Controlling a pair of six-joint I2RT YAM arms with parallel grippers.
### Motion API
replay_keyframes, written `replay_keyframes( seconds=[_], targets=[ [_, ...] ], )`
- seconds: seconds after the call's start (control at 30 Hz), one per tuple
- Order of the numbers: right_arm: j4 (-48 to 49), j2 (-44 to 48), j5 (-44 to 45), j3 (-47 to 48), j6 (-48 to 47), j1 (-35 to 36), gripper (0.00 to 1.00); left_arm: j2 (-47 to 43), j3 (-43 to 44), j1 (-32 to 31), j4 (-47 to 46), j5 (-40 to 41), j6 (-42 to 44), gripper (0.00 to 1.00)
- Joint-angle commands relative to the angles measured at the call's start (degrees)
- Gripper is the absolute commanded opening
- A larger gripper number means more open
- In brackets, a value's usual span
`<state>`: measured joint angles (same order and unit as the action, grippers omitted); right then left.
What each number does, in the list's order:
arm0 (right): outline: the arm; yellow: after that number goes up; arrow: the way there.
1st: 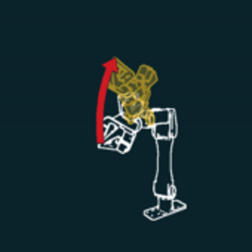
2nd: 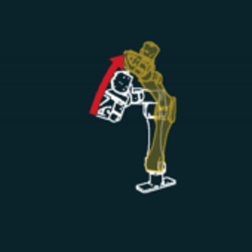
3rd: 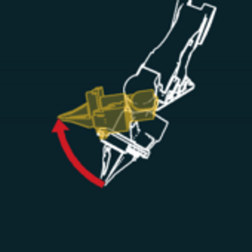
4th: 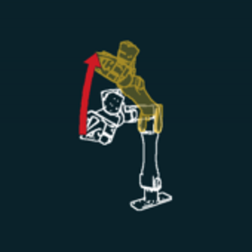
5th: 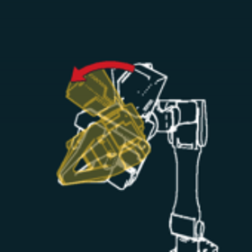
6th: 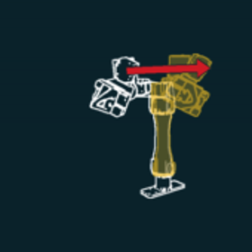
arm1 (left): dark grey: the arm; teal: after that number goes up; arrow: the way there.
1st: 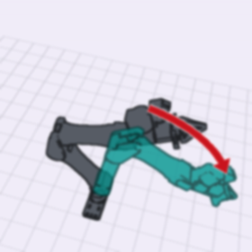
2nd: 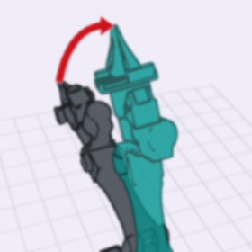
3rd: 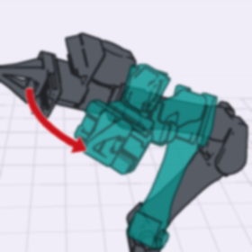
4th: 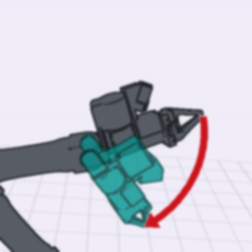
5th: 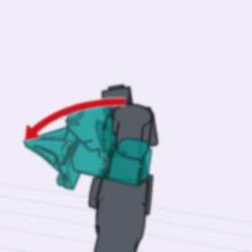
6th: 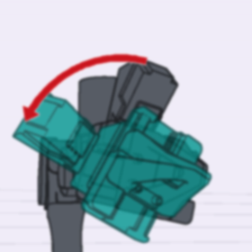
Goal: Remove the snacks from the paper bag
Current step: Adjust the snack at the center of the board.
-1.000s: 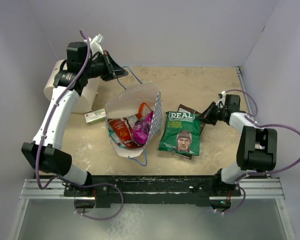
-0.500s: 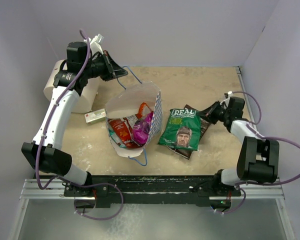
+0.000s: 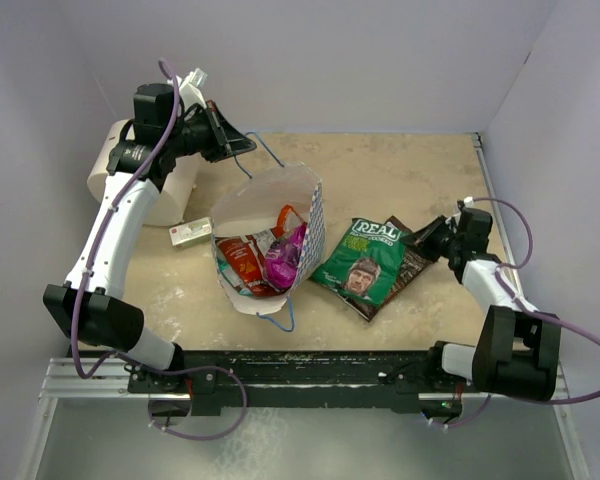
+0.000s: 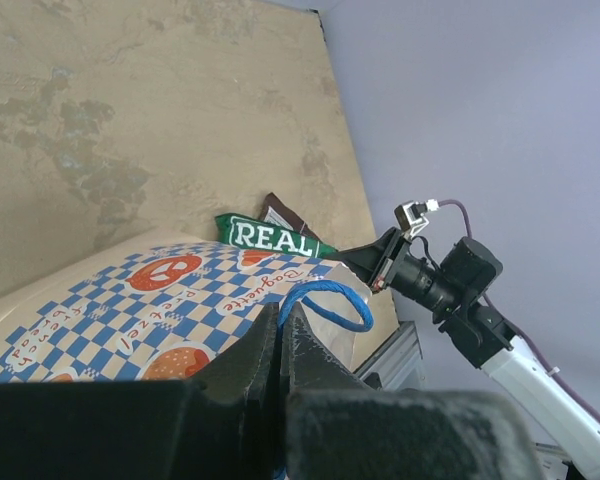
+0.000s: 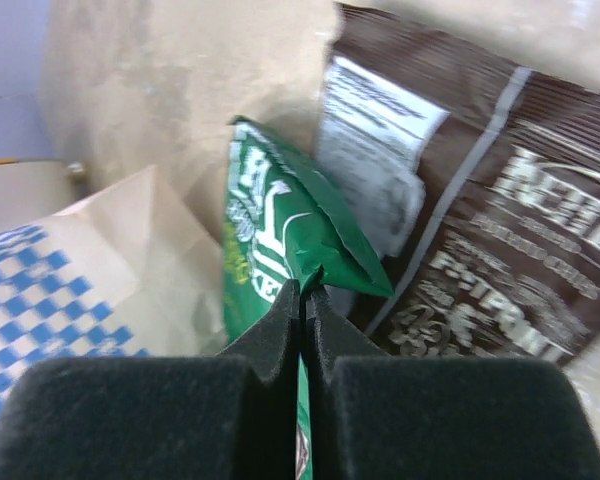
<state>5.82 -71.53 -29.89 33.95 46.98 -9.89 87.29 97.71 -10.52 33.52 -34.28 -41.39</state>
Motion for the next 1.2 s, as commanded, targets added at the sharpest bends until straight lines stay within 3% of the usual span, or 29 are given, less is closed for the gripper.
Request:
replay_keyframes(
  seconds=[0.0,0.17,0.33,0.43,0.8,0.9,1.07,1.17],
  targets=[
    [-12.45,0.47,10.28,2.48,-8.80,-0.22,0.00,-0.22,0.64,0.33,-2.97,-0.36,-0.66,0.00],
    [-22.76,-4.80,14.87,2.42,-8.93,-0.26,0.00,0.43,0.74,0.33,-3.69,-0.79,-1.08,0.00],
    [-20.31,-5.16,16.73,-0.64,-5.61,-0.22,0.00,1.17,0.81,0.33,-4.26,-1.28,-1.59,0.00],
    [-24.11,-6.27,20.53,0.73,-6.83,-0.22,0.00,1.20,0.73,0.33,-4.34,-1.34,-1.59,0.00],
    [-35.28,4.15,25.81,4.30,-8.22,-0.25,0.06,0.58,-0.15,0.33,-4.84,-0.31,-1.68,0.00],
    [-37.76,4.05,23.00,5.71,-9.95,-0.29,0.20,0.67,-0.27,0.33,-5.19,-0.09,-1.75,0.00],
    [-41.34,4.55,24.82,12.53,-16.16,-0.22,0.64,1.35,0.49,0.34,-5.08,-0.10,-1.70,0.00],
    [-39.97,2.46,29.23,14.52,-15.14,-0.34,0.97,2.02,1.33,0.33,-4.68,-0.33,-1.55,0.00]
  ],
)
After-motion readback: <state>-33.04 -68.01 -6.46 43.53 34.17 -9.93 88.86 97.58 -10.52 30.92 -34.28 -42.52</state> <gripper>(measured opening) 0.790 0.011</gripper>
